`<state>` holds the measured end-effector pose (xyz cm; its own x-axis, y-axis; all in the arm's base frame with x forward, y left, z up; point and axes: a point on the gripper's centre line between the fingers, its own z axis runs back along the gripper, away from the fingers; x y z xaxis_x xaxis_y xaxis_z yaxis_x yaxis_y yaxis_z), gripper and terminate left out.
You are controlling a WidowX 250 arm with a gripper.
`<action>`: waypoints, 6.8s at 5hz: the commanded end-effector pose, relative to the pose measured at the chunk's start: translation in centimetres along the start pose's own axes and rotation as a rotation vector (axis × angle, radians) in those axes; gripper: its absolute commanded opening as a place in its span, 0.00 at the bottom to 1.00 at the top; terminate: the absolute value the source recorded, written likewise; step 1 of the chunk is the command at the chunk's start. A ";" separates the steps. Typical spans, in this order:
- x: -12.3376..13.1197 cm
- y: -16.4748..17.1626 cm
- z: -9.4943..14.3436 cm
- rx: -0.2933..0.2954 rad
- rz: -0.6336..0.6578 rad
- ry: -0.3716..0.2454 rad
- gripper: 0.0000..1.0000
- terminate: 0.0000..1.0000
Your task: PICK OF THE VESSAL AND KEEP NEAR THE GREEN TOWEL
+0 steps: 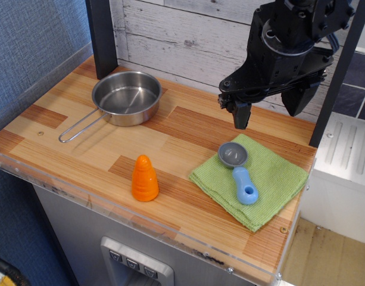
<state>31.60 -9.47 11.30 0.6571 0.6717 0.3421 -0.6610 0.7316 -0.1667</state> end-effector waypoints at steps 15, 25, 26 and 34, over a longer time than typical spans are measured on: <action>14.3 11.5 -11.4 0.170 -0.484 0.002 0.00 0.00; 10.9 4.1 -4.0 -0.026 -0.641 -0.019 0.00 0.00; 9.8 1.5 -3.4 -0.077 -0.787 -0.060 0.00 0.00; 3.2 -0.8 -9.1 -0.019 -1.040 0.008 1.00 0.00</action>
<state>37.50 -6.58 1.82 0.9190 -0.2966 0.2598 0.2517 0.9484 0.1926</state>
